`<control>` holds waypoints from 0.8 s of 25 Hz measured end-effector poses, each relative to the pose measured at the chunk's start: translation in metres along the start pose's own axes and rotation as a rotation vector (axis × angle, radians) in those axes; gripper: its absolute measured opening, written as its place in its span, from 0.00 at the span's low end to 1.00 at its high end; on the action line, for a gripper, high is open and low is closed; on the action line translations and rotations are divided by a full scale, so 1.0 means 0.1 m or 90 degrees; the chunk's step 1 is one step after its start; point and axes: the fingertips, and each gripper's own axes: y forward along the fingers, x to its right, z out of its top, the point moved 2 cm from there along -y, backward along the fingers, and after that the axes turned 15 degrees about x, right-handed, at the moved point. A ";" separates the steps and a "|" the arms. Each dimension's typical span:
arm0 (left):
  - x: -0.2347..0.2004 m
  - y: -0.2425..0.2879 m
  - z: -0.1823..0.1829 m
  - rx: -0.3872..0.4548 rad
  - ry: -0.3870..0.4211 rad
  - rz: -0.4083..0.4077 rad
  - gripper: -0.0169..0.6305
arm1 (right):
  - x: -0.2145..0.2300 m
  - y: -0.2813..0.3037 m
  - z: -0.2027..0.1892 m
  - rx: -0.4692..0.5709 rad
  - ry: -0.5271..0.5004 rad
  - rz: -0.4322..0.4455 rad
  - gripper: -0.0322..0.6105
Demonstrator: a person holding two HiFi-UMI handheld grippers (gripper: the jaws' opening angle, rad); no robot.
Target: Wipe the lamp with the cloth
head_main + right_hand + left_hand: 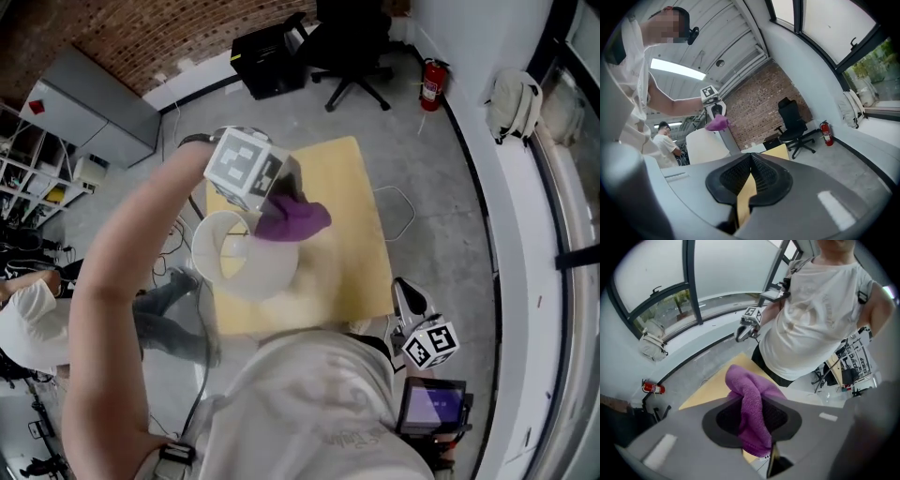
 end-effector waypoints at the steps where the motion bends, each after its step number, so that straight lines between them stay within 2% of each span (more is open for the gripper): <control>1: 0.11 -0.06 0.07 -0.004 0.006 -0.011 0.18 | -0.02 0.04 -0.02 -0.001 0.004 0.008 0.07; 5: 0.48 -0.14 0.21 -0.026 0.023 -0.058 0.18 | -0.17 0.20 -0.05 -0.012 0.002 0.045 0.07; 9: 0.60 0.05 0.04 -0.087 0.053 -0.103 0.18 | -0.27 0.23 -0.06 -0.014 0.000 0.051 0.07; 15: 0.59 0.33 -0.18 -0.141 0.072 -0.178 0.18 | -0.22 0.01 -0.02 0.003 -0.003 -0.004 0.07; 20: 0.43 0.64 -0.30 -0.160 0.107 -0.225 0.18 | -0.18 -0.16 -0.06 0.017 -0.008 -0.048 0.07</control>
